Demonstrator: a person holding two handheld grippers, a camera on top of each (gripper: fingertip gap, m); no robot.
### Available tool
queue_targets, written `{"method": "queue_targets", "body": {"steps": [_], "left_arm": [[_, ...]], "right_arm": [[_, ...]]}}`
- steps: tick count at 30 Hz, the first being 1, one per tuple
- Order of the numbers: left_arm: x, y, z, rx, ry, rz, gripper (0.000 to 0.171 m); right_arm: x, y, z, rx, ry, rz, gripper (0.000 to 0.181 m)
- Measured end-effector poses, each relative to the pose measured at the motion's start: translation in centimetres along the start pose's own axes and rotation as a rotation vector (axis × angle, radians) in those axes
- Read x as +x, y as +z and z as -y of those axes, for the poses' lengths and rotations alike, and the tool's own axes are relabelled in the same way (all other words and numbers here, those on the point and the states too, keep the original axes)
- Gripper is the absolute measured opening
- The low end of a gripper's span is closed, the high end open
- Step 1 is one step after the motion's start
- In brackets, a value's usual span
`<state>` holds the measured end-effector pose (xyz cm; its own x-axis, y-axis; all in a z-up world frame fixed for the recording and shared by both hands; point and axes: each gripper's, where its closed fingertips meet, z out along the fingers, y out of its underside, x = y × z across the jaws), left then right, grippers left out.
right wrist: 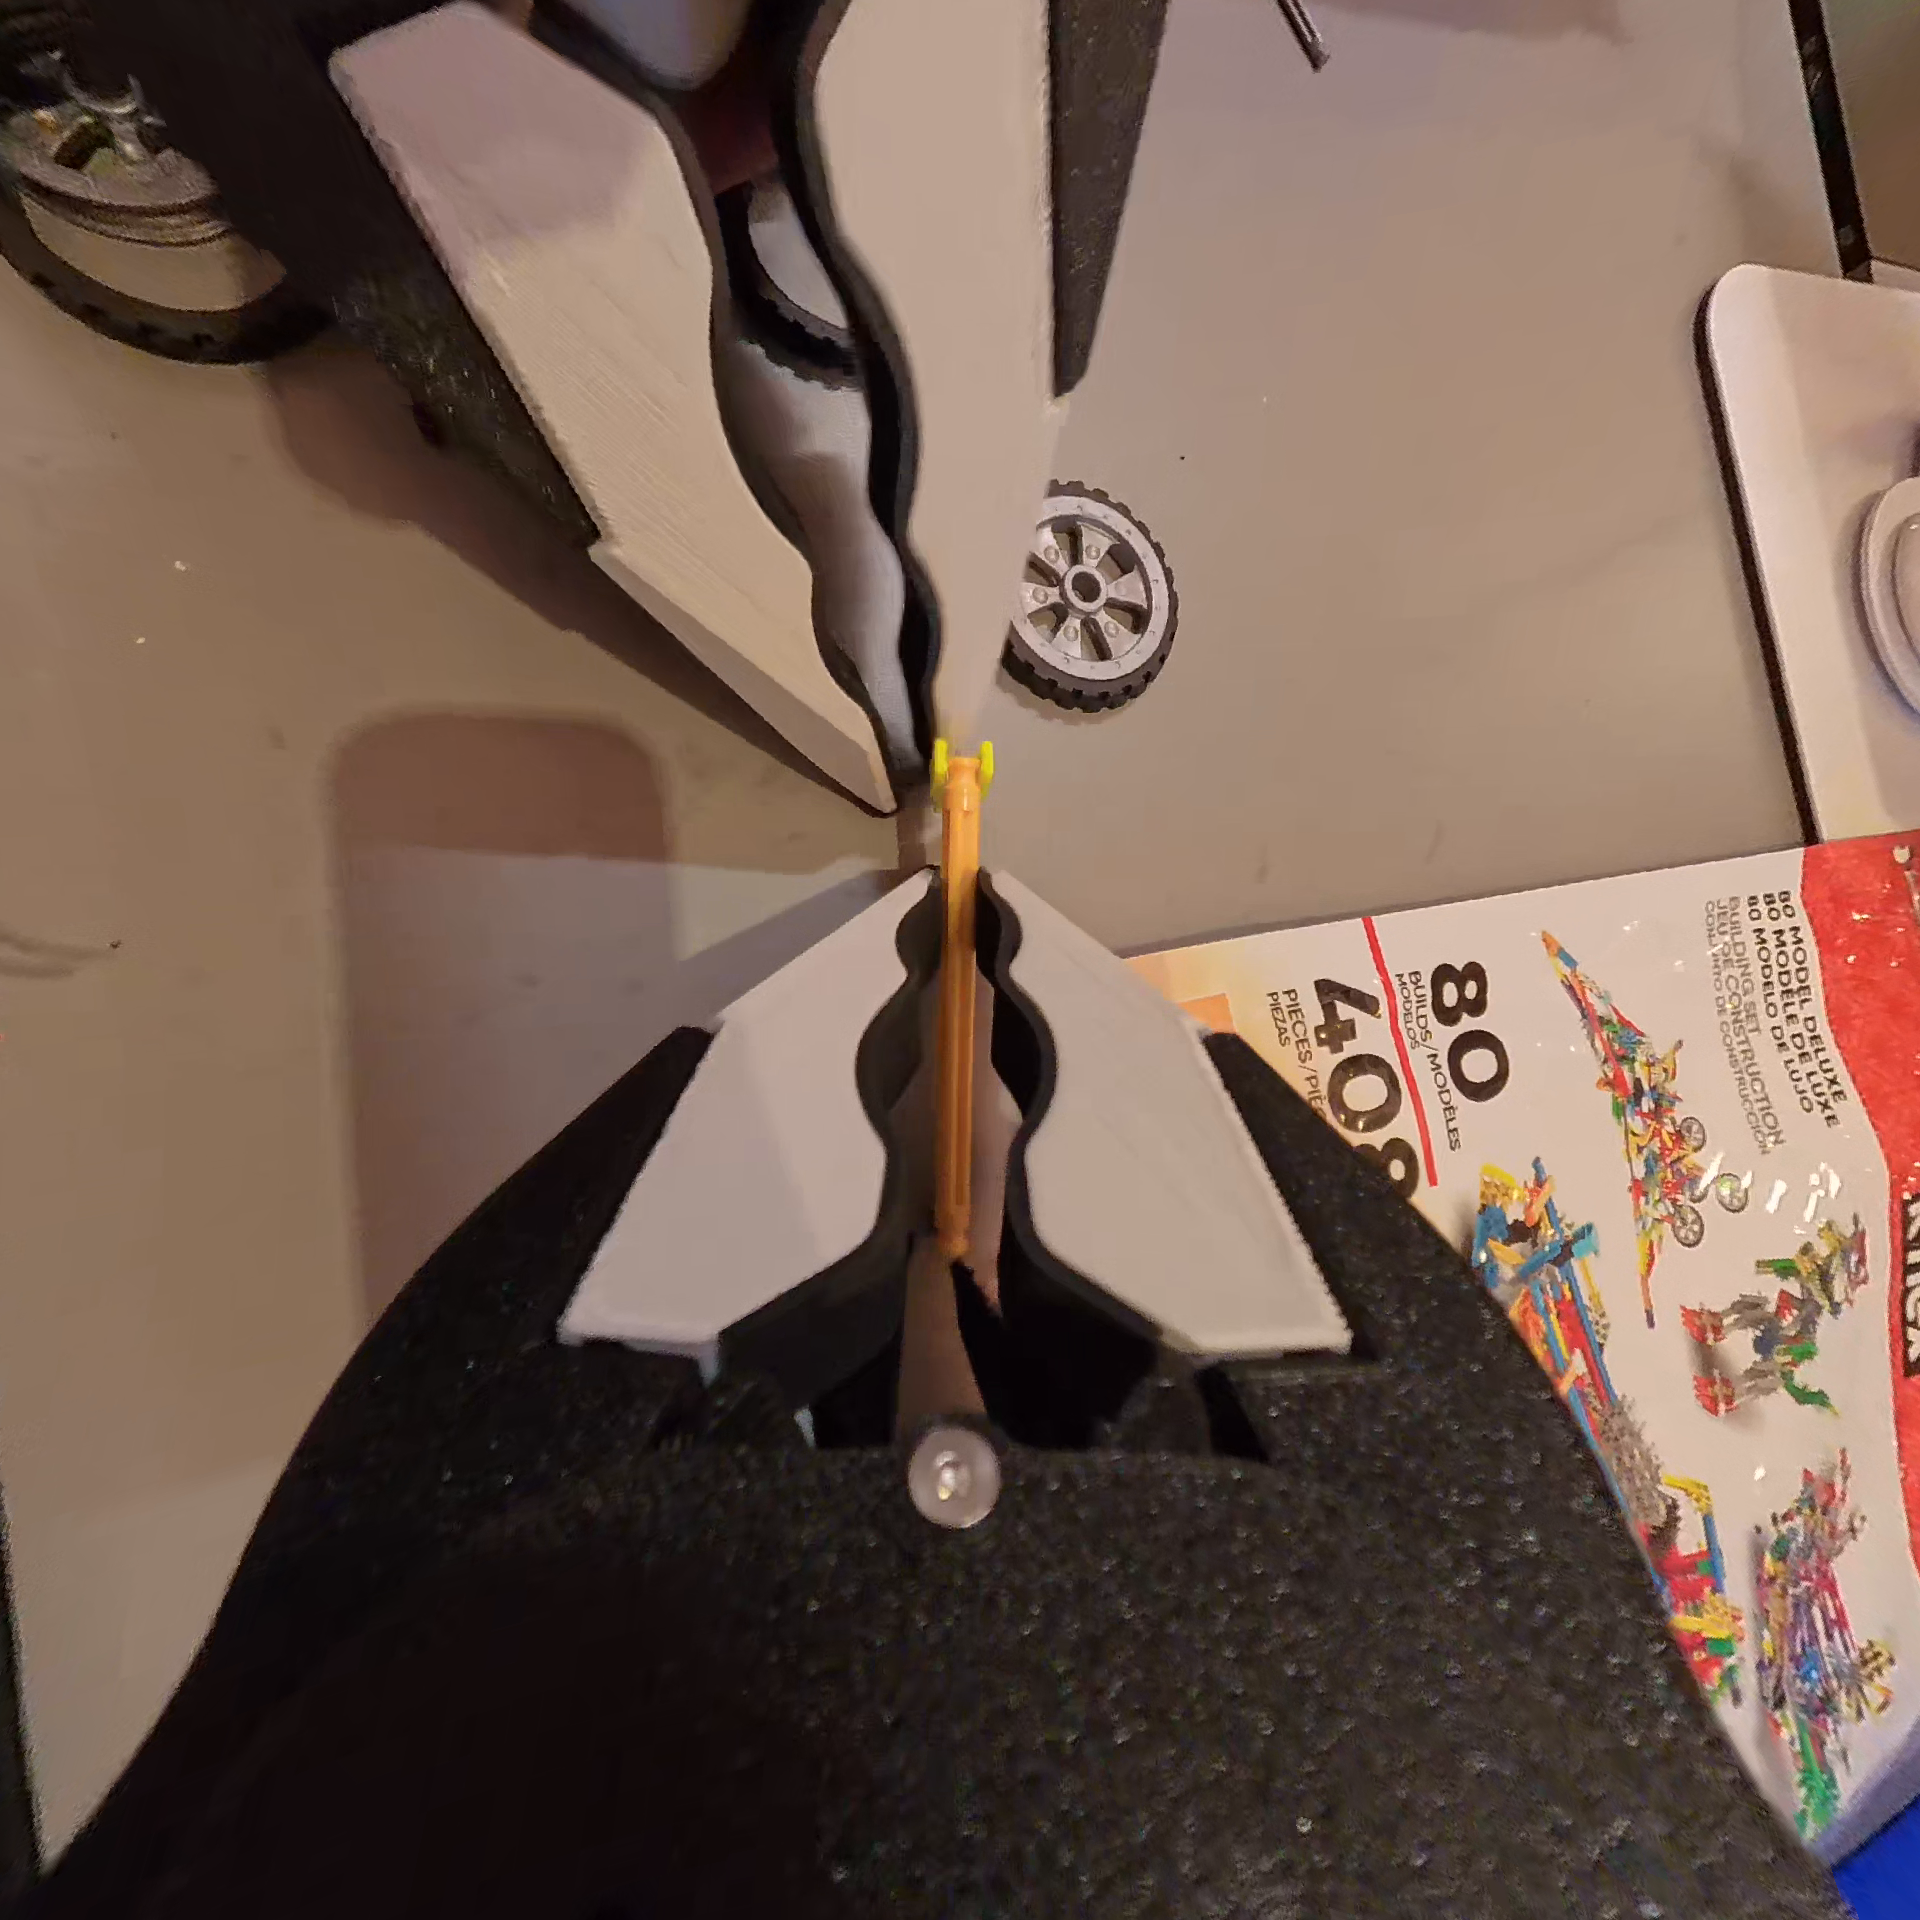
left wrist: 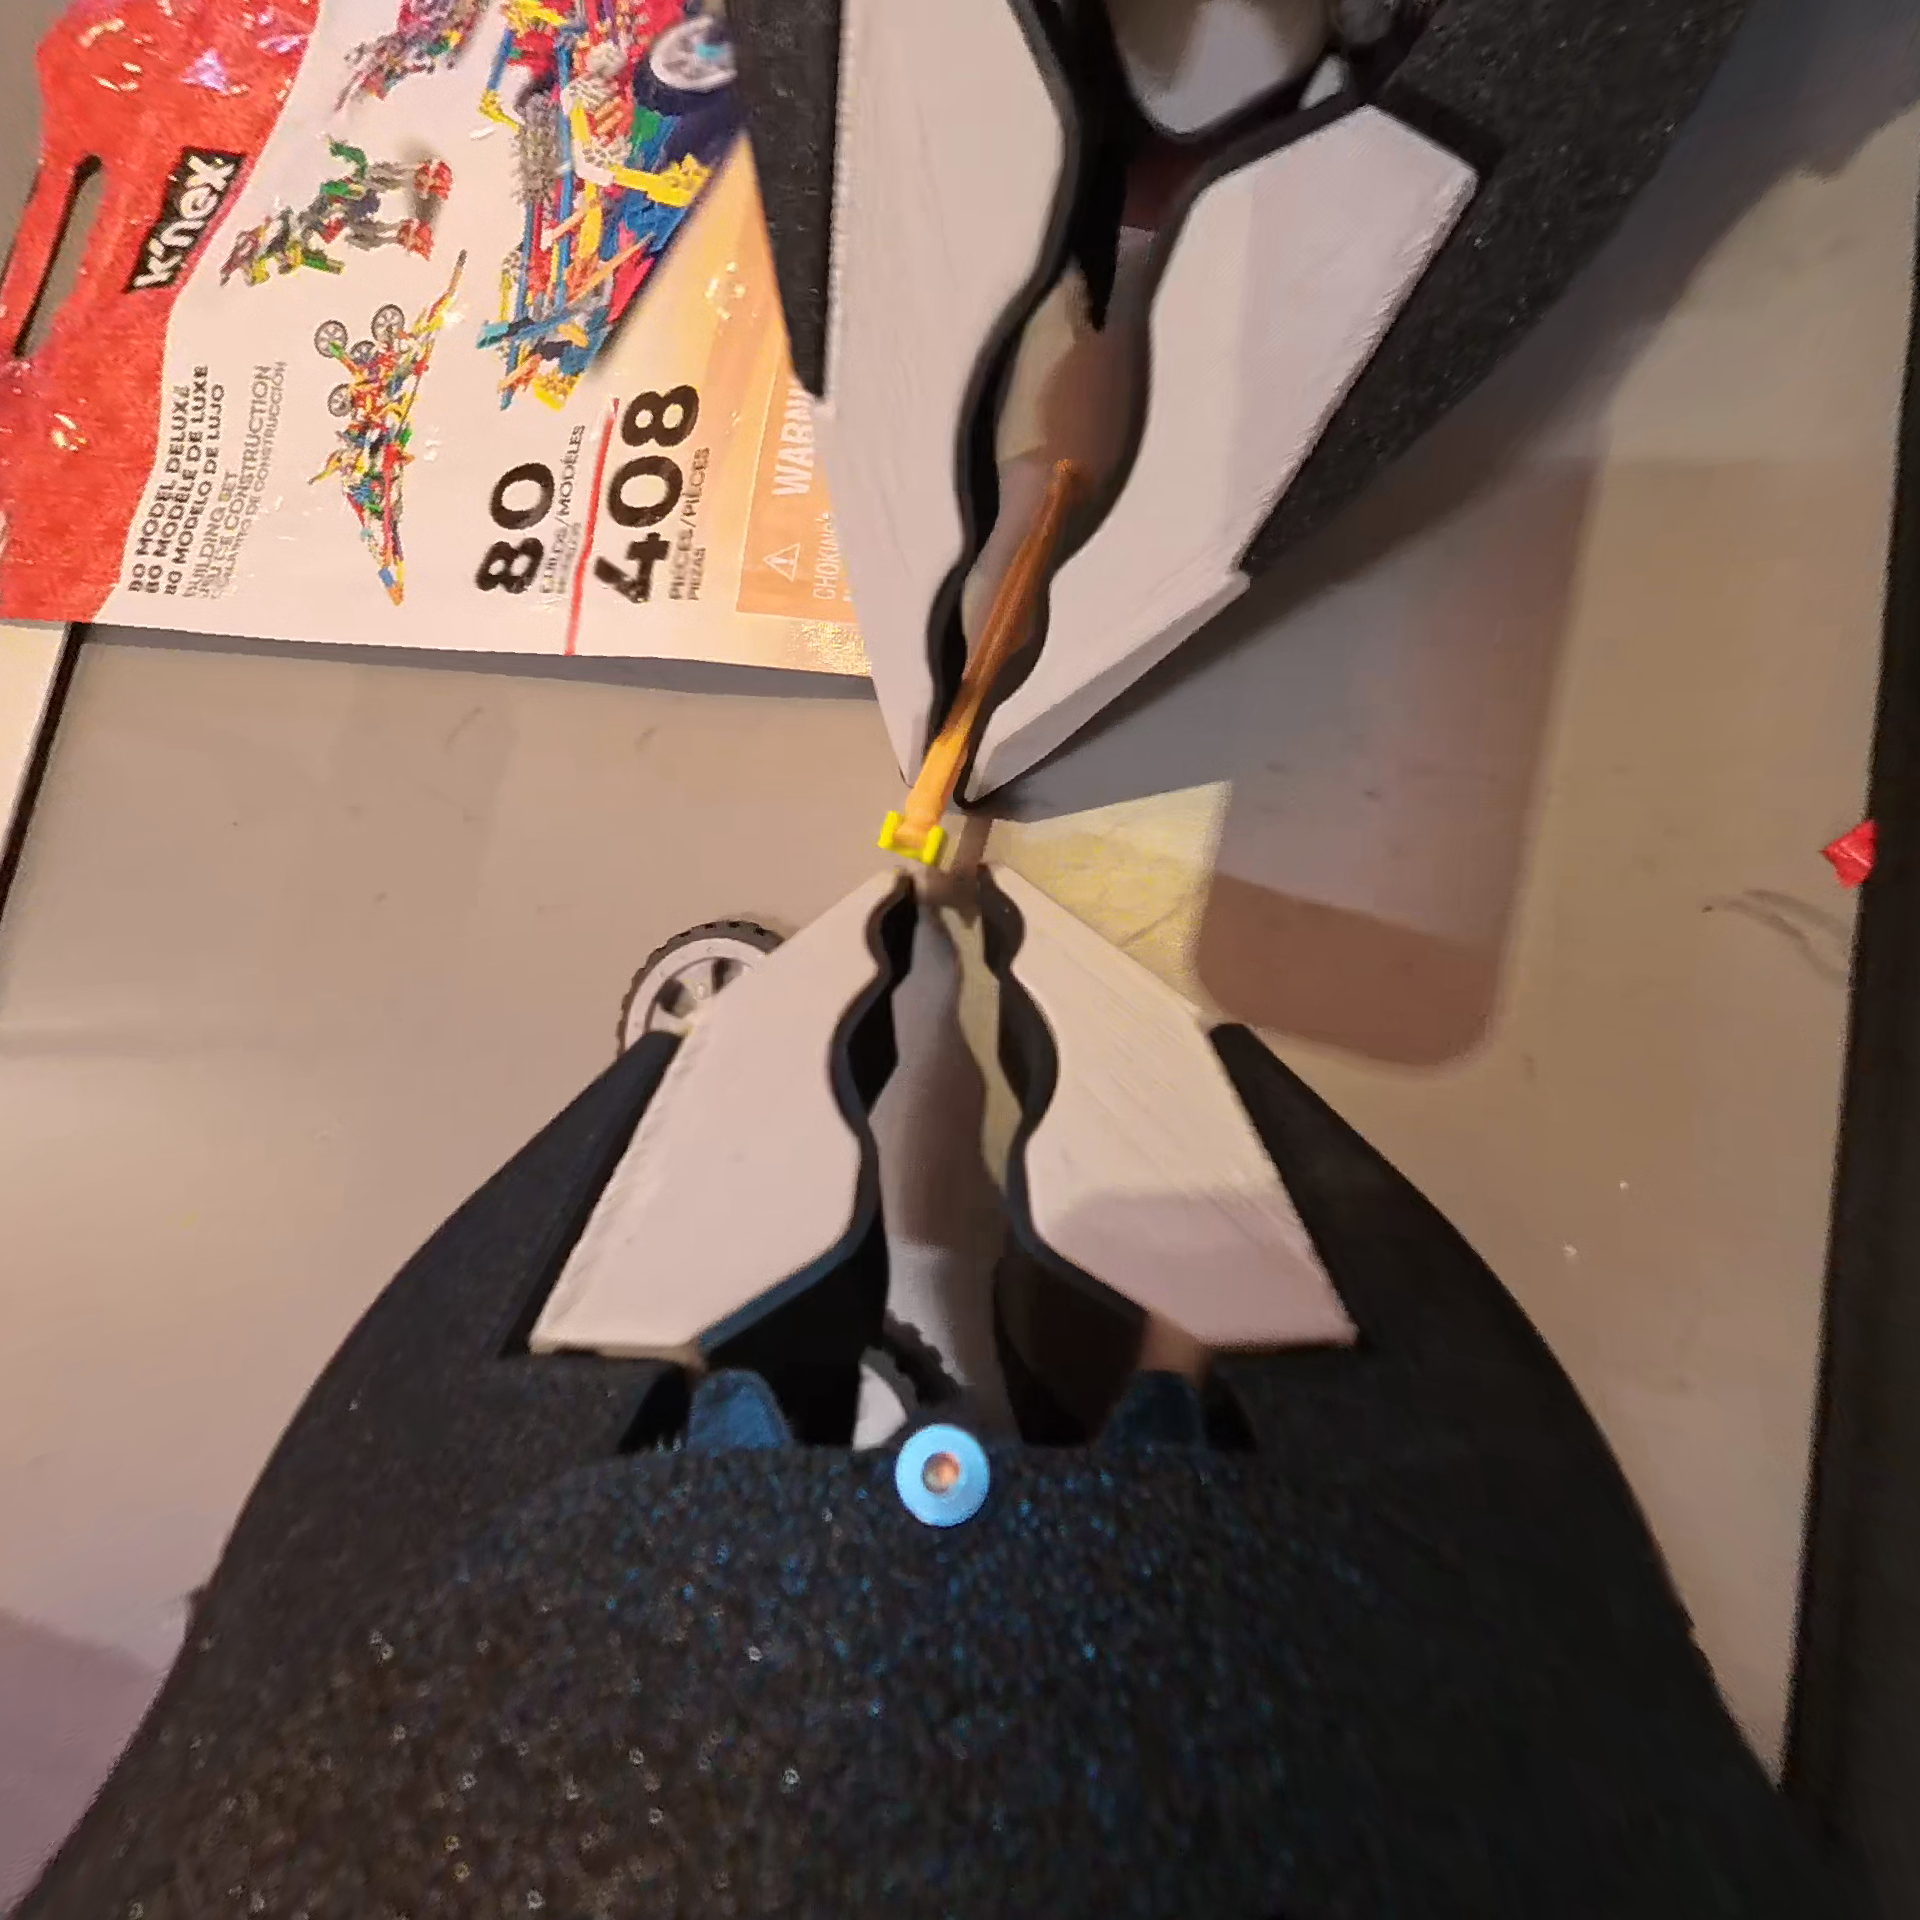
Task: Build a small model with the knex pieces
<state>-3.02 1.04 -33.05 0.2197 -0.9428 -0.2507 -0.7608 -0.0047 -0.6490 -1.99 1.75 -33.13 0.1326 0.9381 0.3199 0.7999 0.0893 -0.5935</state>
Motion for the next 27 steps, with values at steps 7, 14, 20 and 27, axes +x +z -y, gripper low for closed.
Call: {"method": "queue_targets", "body": {"steps": [7,14,20,27], "left_arm": [[0.0,0.27,0.45,0.02,0.046,-0.01,0.02],[-0.1,0.24,0.47,0.013,0.081,0.008,0.007],[0.15,0.37,0.34,-0.021,0.108,0.015,0.007],[0.39,0.51,0.55,-0.027,0.12,0.015,0.007]], "right_arm": [[0.0,-0.01,0.0,0.006,-0.013,0.01,0.004],[-0.14,-0.26,-0.07,-0.005,-0.078,0.002,0.004],[-0.22,-0.44,-0.2,-0.037,-0.141,-0.024,0.004],[-0.35,-0.73,-0.47,-0.049,-0.136,-0.003,0.004]]}}
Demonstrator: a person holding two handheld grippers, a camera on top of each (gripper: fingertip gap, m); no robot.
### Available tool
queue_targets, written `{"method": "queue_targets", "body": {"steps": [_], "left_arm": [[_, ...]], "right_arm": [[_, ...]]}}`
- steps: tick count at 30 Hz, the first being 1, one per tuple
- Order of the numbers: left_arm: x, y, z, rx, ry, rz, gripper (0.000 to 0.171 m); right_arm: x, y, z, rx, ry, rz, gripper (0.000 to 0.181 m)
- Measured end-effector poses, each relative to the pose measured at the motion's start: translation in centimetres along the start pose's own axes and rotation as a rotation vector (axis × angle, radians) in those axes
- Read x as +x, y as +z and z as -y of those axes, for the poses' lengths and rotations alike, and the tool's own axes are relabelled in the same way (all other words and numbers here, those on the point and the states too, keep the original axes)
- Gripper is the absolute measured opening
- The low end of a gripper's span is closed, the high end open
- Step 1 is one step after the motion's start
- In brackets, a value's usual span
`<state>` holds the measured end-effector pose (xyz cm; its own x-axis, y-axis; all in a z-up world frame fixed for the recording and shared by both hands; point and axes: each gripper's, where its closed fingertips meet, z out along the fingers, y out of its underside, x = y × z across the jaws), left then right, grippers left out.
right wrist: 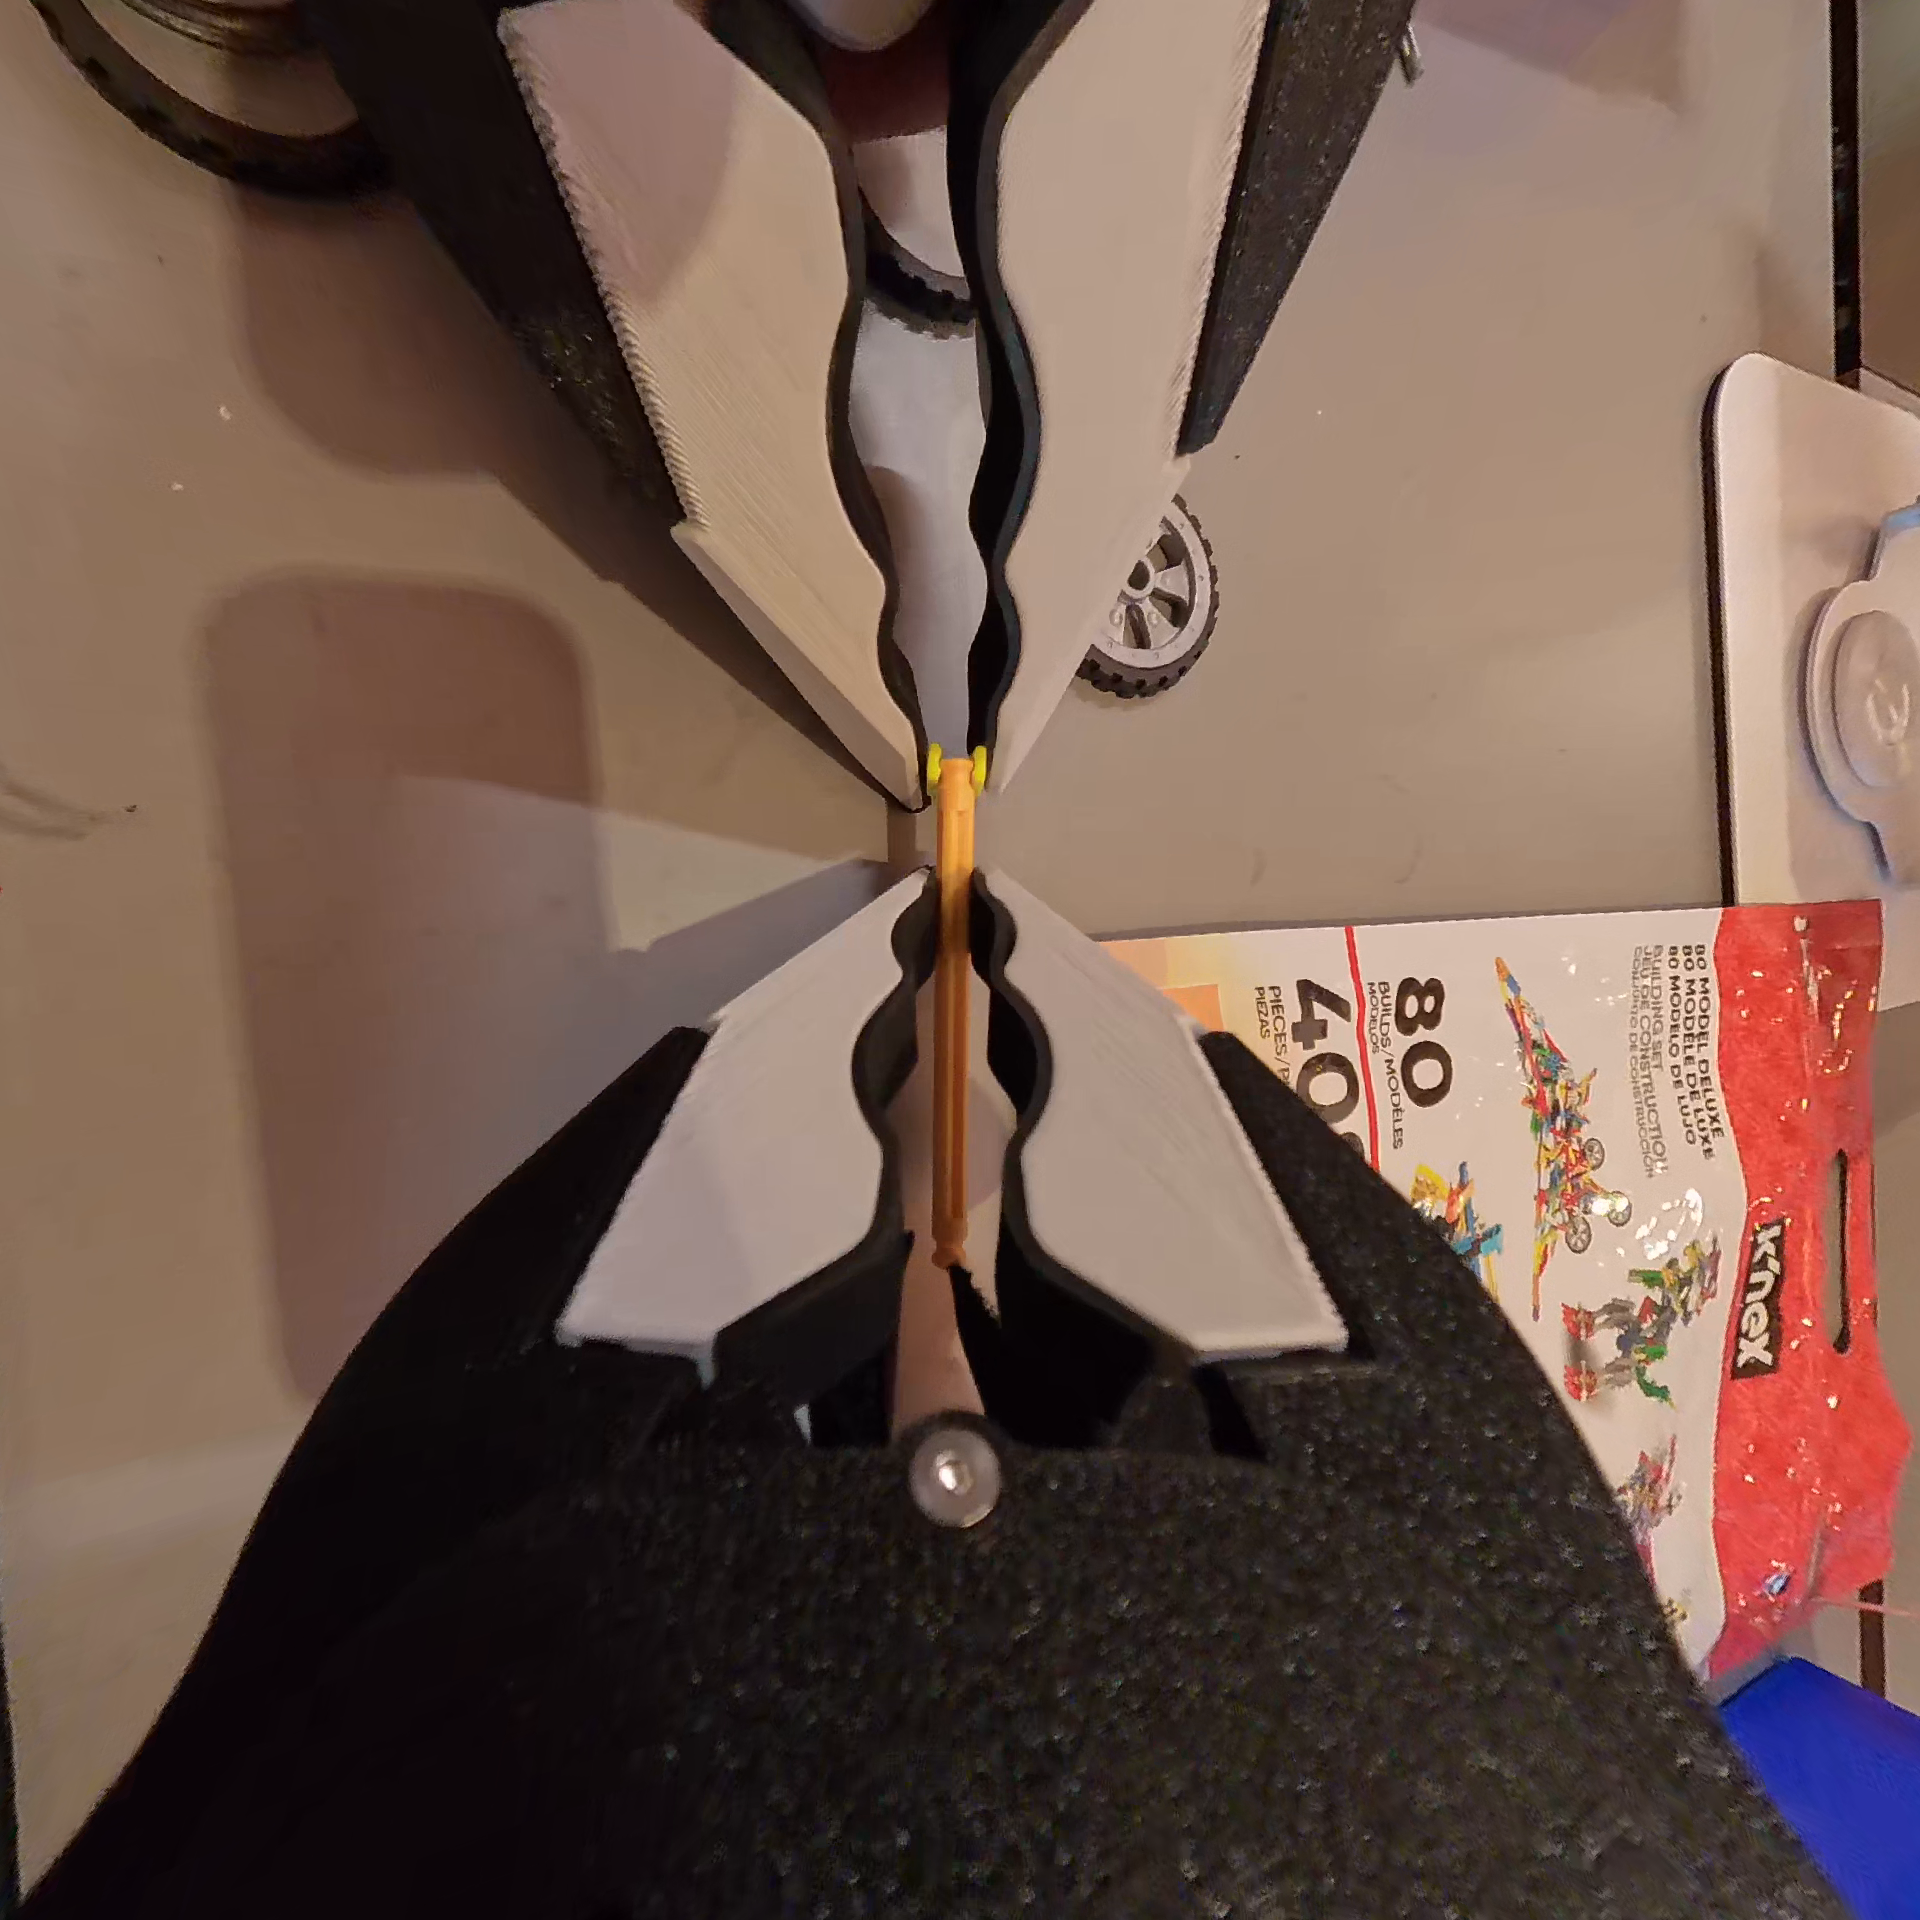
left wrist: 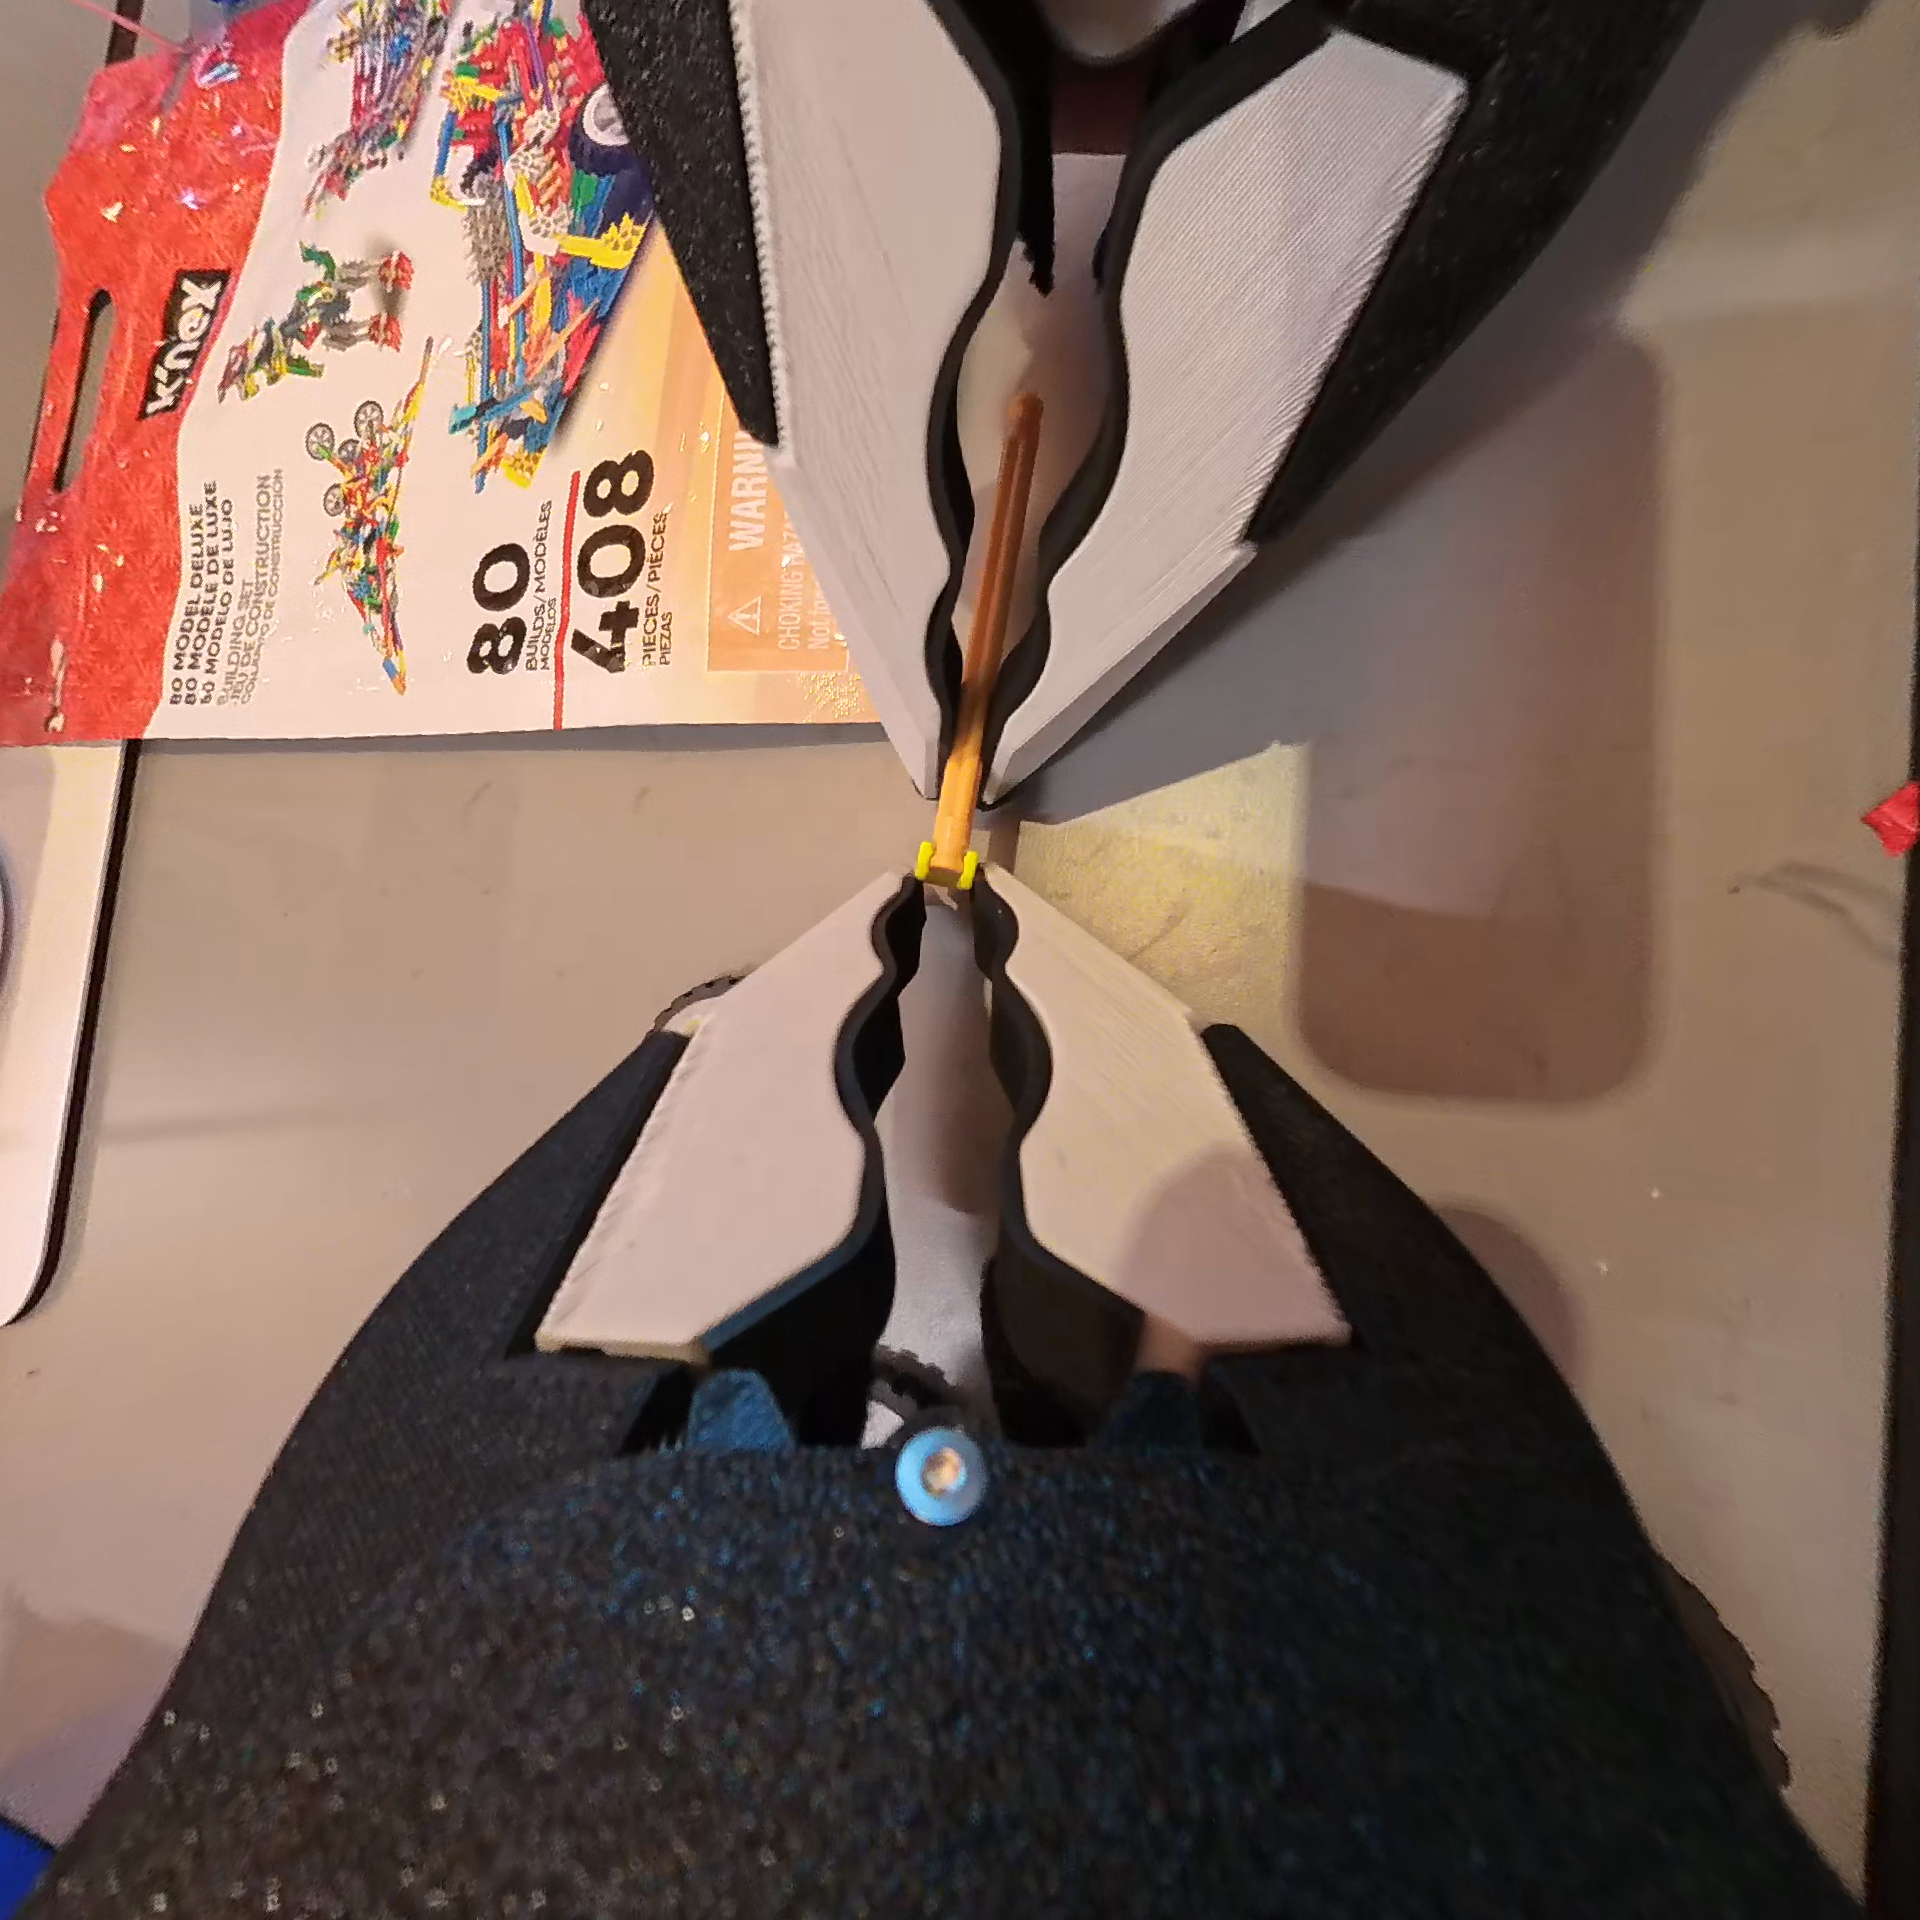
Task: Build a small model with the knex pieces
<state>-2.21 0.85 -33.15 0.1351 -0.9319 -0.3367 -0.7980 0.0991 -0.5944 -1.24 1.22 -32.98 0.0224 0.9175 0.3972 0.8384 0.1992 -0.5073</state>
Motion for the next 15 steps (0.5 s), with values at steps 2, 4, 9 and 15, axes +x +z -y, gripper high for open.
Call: {"method": "queue_targets", "body": {"steps": [2,4,9,15], "left_arm": [[0.2,-0.1,0.0,-0.001,0.013,-0.007,0.007],[0.3,-0.2,0.1,0.012,0.0,-0.024,0.008],[1.0,-0.2,0.6,0.052,-0.005,-0.07,0.008],[1.4,-0.2,0.4,0.043,-0.04,-0.103,0.007]], "right_arm": [[-0.1,0.0,0.0,0.005,-0.003,0.007,0.004],[-0.2,-0.1,0.1,0.016,-0.01,0.018,0.004],[-0.9,-0.1,0.4,0.06,-0.002,0.067,0.004],[-0.9,-0.3,0.6,0.053,-0.089,0.022,0.004]]}}
